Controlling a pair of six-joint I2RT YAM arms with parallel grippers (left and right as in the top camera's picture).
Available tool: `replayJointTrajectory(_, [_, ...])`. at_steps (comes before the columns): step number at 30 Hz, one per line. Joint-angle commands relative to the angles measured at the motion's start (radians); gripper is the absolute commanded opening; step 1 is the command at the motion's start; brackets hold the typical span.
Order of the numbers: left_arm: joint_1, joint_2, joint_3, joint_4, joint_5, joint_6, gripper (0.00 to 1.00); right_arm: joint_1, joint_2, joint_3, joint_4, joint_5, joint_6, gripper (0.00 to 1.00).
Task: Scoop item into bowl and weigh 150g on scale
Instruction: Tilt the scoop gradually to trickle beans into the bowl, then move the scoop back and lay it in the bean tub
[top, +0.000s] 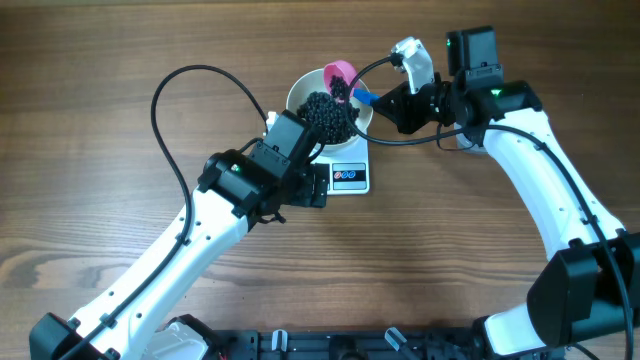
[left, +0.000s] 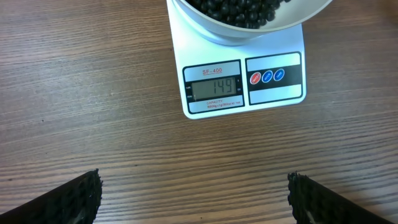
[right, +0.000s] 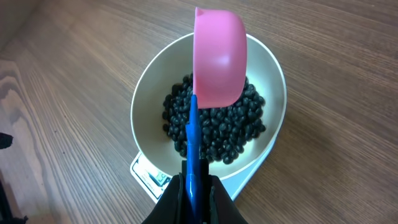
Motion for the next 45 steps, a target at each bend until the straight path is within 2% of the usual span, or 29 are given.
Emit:
replayJointTrajectory(1, [-0.002,-0.014,-0.007,0.003,-0.013,-0.013,1.00,0.000,-0.022,0.019,0.000,-0.019,0.042,0.04])
replayJointTrajectory(4, [-0.002,-0.014,-0.007,0.003,-0.013,-0.013,1.00,-0.001,-0.022,0.019,0.008,-0.010,0.026,0.04])
replayJointTrajectory(11, [-0.001,-0.014,-0.007,0.003,-0.013,-0.013,1.00,-0.001,-0.022,0.019,0.005,-0.017,0.158,0.04])
replayJointTrajectory(24, [-0.001,-0.014,-0.007,0.003,-0.013,-0.013,1.00,-0.001,-0.022,0.019,0.008,-0.017,0.164,0.04])
replayJointTrajectory(29, [-0.001,-0.014,-0.007,0.003,-0.013,-0.013,1.00,-0.011,-0.022,0.019,0.014,-0.017,0.252,0.04])
replayJointTrajectory(33, [-0.002,-0.014,-0.007,0.003,-0.013,-0.013,1.00,-0.113,-0.024,0.019,0.022,-0.149,0.309,0.04])
replayJointTrajectory(36, [-0.002,-0.014,-0.007,0.003,-0.013,-0.013,1.00,-0.230,-0.024,0.019,0.030,-0.232,0.410,0.05])
replayJointTrajectory(39, [-0.002,-0.014,-0.007,0.003,-0.013,-0.013,1.00,-0.380,-0.024,0.019,0.003,-0.250,0.417,0.04])
replayJointTrajectory(43, [-0.001,-0.014,-0.007,0.003,-0.013,-0.013,1.00,-0.590,-0.024,0.019,-0.137,-0.250,0.407,0.04])
replayJointTrajectory(45, [-0.001,-0.014,-0.007,0.003,-0.013,-0.013,1.00,-0.646,-0.024,0.019,-0.184,-0.250,0.372,0.04])
